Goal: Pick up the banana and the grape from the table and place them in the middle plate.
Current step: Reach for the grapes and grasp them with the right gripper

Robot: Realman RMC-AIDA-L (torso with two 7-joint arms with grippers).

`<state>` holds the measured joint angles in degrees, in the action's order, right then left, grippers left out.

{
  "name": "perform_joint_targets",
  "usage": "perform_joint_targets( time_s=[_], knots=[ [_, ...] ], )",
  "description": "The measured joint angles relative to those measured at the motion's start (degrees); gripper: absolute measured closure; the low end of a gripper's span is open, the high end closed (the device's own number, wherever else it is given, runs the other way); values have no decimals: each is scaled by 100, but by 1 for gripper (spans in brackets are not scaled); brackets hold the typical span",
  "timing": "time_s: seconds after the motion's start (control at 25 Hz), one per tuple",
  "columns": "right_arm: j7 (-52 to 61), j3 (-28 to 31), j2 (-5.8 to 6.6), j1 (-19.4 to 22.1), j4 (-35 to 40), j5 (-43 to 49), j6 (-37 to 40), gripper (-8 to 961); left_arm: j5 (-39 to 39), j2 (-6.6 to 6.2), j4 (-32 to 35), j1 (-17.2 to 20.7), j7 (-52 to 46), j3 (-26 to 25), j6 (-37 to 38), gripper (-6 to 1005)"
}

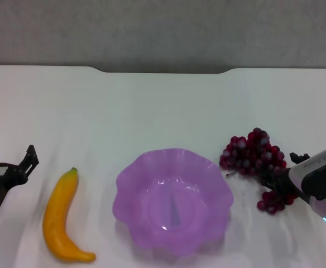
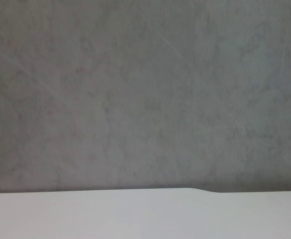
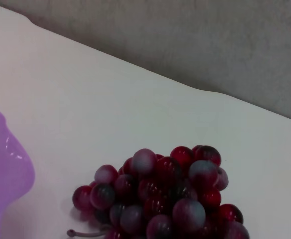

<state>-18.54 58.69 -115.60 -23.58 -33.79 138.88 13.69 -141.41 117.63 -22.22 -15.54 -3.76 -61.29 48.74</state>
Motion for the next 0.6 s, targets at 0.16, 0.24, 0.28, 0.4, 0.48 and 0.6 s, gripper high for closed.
perform_joint_targets(
  time_s=[0.16,0.24,0.28,0.4,0.48,0.6],
  knots=[
    [10,-54,2,-6,20,-76,-36,138,0,0,-2,14,-63,-16,14,155],
    [21,-132,6,-12,31,-150,-40,142,0,-4,-2,18,-104,-20,13,155],
    [26,-170,9,-16,36,-186,-40,145,0,-6,-2,18,-118,-20,9,155],
    [54,-224,11,-23,94,-210,-42,151,0,-10,1,17,-129,-20,-1,156],
    [88,-231,7,-33,166,-216,-44,155,-1,-8,8,16,-130,-19,-1,156],
    [123,-237,6,-50,238,-219,-49,161,-1,-6,18,20,-131,-26,-7,156]
  ],
)
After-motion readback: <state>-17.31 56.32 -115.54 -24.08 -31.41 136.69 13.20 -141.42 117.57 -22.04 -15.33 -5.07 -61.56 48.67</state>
